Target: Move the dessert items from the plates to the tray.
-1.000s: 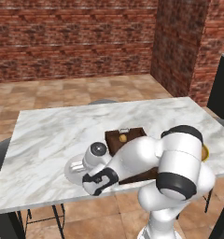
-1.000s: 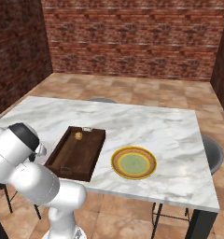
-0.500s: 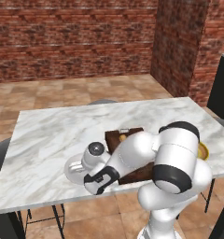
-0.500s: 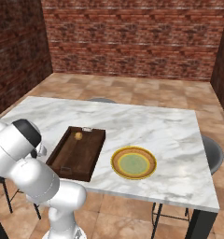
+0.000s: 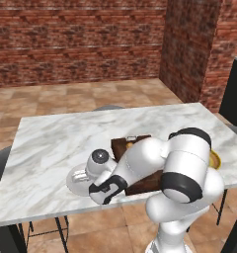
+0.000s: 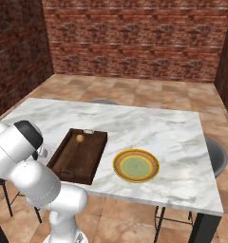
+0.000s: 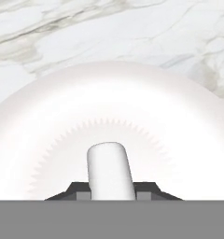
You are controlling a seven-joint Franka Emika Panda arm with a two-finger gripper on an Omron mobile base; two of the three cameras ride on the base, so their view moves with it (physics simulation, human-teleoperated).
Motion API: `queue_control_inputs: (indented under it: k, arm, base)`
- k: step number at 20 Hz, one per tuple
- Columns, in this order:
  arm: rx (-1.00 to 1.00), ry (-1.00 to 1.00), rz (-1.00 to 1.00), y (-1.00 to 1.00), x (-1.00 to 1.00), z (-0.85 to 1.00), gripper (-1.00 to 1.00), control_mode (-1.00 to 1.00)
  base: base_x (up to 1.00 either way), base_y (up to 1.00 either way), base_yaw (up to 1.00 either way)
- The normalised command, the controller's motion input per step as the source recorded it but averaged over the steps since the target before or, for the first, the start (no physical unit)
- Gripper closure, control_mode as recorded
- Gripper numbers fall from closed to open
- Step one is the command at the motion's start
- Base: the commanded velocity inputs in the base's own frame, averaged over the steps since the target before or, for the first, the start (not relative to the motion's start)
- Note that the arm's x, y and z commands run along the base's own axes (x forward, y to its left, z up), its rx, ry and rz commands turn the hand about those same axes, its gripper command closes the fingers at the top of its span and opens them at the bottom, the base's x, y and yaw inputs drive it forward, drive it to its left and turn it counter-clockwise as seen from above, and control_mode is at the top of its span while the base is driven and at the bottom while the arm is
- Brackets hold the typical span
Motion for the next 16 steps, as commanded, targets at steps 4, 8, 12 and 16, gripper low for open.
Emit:
queue_control_inputs:
  k: [4,8,12,16]
  arm:
    - [0.0,0.0,0.0,0.0,0.0,0.02,1.0,-1.0]
    - [0.0,-0.06,0.0,0.0,-0.1,0.44,1.0,-1.0]
    - [0.0,-0.14,0.0,-0.01,-0.18,0.82,1.0,-1.0]
    - [0.0,-0.12,0.0,-0.08,-0.18,0.84,1.0,-1.0]
  base:
    - [0.0,0.0,0.0]
    - [0.0,0.0,0.0]
    - [0.0,0.0,0.0]
    - [0.0,0.0,0.0]
